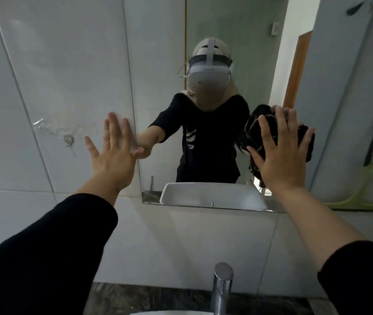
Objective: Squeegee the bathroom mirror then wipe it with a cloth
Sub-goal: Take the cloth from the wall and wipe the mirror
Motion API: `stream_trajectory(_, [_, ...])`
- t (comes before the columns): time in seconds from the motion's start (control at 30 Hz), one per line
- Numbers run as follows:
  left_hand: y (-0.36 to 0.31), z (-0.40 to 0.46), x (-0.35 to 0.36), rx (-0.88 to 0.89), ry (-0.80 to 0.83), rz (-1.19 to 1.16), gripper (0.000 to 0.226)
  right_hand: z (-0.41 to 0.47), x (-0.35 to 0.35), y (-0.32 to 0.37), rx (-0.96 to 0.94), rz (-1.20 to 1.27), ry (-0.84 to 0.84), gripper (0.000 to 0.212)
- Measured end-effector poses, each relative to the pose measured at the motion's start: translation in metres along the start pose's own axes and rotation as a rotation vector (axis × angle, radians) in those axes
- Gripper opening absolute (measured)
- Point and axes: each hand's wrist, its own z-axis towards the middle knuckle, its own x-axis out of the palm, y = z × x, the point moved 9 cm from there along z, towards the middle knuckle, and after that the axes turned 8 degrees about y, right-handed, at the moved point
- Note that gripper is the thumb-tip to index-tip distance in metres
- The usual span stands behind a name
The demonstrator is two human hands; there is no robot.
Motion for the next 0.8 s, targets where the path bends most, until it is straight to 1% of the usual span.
stream_trajectory(0.17, [0.000, 0.000, 0.000, 0.008, -0.022, 0.006, 0.086, -0.024, 0.009, -0.032, 0.105, 0.047, -0.022, 0.064])
stream_trajectory(0.23, [0.000, 0.000, 0.000, 0.012, -0.034, 0.017, 0.086, -0.039, 0.017, -0.038, 0.170, 0.070, -0.026, 0.065])
stream_trajectory(0.33, [-0.001, 0.000, 0.001, 0.024, -0.061, 0.014, 0.082, -0.059, 0.028, -0.034, 0.234, 0.088, -0.036, 0.064])
stream_trajectory(0.4, [-0.001, 0.000, 0.003, 0.034, -0.074, 0.013, 0.082, -0.064, 0.032, -0.020, 0.237, 0.086, -0.047, 0.064])
stream_trajectory(0.6, [-0.002, 0.000, 0.004, 0.046, -0.086, -0.006, 0.078, -0.045, 0.035, 0.078, 0.000, 0.021, -0.057, 0.068])
stream_trajectory(0.8, [-0.002, -0.001, 0.003, 0.116, -0.148, -0.062, 0.072, -0.032, 0.034, 0.186, -0.222, 0.014, -0.108, 0.061])
